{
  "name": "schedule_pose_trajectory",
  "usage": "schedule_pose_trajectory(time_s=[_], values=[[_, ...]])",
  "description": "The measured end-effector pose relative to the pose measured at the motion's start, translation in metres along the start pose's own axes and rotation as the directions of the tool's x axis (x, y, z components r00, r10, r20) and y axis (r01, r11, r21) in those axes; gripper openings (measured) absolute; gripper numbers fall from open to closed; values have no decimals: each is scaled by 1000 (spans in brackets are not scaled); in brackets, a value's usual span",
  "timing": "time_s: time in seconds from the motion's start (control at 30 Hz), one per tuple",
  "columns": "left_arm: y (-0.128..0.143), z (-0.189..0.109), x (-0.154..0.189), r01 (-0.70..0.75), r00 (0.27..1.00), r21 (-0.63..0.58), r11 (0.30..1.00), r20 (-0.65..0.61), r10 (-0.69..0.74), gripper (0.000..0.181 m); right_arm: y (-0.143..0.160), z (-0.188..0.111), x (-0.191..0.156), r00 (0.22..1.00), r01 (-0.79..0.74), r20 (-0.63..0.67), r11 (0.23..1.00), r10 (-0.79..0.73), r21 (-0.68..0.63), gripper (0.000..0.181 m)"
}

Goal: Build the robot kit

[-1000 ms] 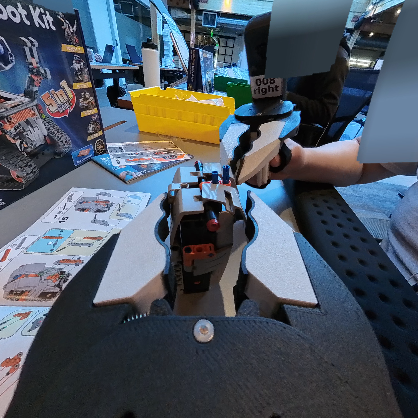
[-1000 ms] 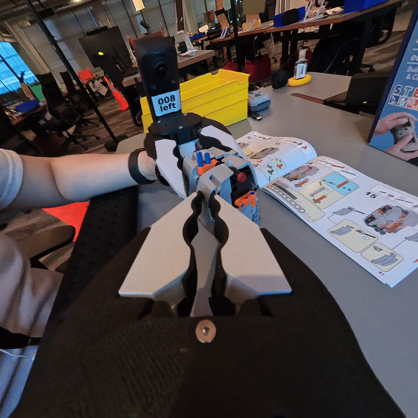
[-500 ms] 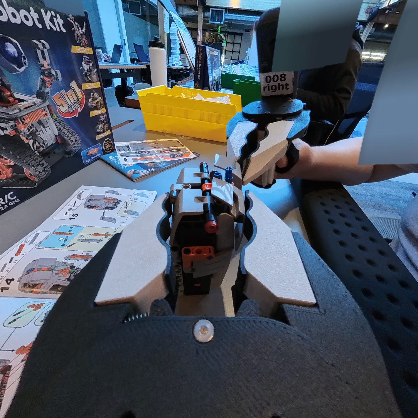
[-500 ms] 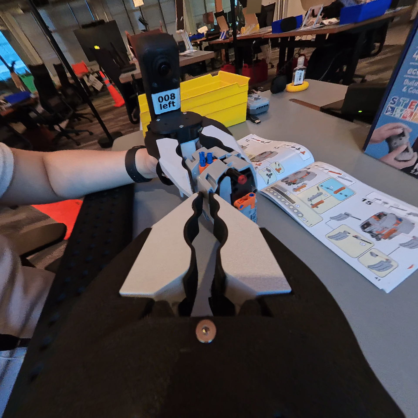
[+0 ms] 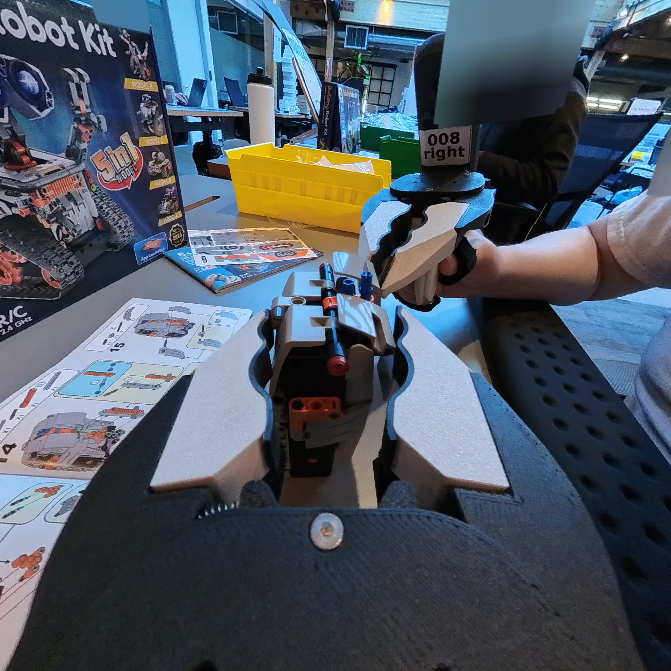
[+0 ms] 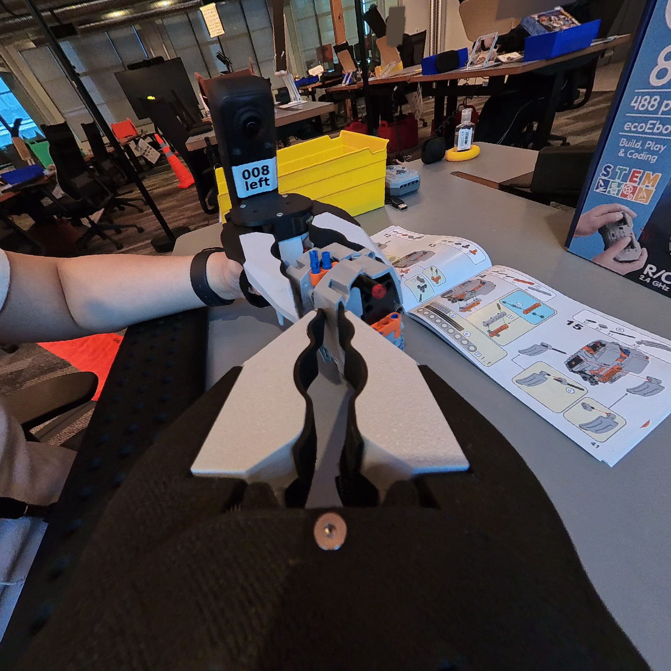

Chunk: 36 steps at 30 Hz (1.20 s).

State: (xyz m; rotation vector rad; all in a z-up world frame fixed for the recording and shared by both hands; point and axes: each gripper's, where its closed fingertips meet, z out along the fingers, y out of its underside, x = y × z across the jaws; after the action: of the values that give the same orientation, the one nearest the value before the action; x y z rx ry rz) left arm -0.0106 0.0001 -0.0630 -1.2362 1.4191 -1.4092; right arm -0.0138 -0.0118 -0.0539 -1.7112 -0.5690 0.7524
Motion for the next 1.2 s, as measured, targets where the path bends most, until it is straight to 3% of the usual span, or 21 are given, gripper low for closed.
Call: schedule_pose_trajectory(time_s=[0.4,0.57,1.2], values=[[-5,-13,1,-36,997,-6,999,68,37,73,-1,-1,-5,999,-25,31,1000,25,13,4],[-1,-20,-1,-65,995,-37,997,79,68,57,-1,0,-5,999,-29,38,999,29,15,4],[5,-14,-2,-116,986,-76,990,110,124,62,2,3,-9,993,-88,79,996,87,6,3]])
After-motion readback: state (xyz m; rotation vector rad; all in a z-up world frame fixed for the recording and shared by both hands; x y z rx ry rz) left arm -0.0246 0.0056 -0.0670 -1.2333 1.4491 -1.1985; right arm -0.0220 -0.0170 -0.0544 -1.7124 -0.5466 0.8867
